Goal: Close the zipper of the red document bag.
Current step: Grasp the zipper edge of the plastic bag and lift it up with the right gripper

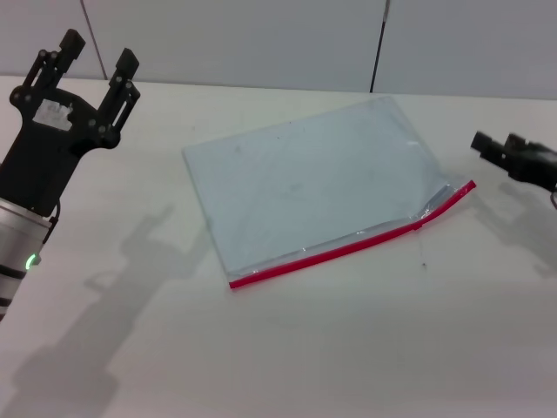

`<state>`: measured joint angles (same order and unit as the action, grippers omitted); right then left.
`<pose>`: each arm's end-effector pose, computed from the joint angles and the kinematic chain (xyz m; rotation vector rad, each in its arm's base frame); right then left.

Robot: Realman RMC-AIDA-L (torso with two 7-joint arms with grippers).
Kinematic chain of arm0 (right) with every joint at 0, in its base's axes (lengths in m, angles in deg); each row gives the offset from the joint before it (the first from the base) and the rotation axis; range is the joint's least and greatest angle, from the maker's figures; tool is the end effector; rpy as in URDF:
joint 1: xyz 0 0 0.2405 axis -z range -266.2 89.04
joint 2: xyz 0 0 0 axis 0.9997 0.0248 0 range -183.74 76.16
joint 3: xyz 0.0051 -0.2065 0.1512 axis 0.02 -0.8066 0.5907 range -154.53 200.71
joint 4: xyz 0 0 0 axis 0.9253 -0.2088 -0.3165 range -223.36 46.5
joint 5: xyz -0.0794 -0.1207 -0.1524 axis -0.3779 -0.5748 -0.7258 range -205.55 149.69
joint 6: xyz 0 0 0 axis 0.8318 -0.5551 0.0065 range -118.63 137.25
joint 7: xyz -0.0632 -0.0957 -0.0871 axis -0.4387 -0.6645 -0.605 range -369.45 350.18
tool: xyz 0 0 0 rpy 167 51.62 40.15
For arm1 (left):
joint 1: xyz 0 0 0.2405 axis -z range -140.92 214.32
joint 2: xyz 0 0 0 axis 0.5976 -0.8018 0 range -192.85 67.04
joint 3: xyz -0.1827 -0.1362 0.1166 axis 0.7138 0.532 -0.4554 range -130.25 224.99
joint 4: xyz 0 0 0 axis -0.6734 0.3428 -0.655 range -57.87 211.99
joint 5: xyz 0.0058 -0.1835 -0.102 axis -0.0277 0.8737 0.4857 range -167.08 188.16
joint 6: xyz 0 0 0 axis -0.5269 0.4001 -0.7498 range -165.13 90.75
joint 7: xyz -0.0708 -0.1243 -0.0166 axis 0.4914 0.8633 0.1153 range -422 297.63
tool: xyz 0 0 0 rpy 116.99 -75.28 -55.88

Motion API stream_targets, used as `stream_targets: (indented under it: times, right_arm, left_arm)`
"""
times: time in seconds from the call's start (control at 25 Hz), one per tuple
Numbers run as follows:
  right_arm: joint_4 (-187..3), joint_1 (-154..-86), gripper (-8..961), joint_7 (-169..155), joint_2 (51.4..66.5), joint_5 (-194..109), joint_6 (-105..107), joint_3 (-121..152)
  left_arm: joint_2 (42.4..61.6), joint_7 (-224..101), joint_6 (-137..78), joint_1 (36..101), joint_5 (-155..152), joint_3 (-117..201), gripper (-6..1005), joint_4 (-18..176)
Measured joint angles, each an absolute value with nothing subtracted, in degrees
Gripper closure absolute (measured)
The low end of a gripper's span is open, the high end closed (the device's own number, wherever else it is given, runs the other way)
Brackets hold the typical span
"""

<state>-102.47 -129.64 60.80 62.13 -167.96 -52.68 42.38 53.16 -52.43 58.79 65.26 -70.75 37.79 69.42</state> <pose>0.3162 0.3895 0.0017 -2.0089 1.0663 0.7544 -0.2796 0.3102 0.0167 -1.6275 -0.1484 -1.0440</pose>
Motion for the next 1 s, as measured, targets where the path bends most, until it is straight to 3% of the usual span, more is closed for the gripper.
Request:
stream_targets:
  times: [1.0]
  right_arm:
    - [-97.71, -133.94, 234, 71.02, 62.22, -181.52, -41.6, 37.91]
  left_arm:
    - [53.15, -52.42, 58.79, 65.59, -70.84, 37.79, 334, 69.32]
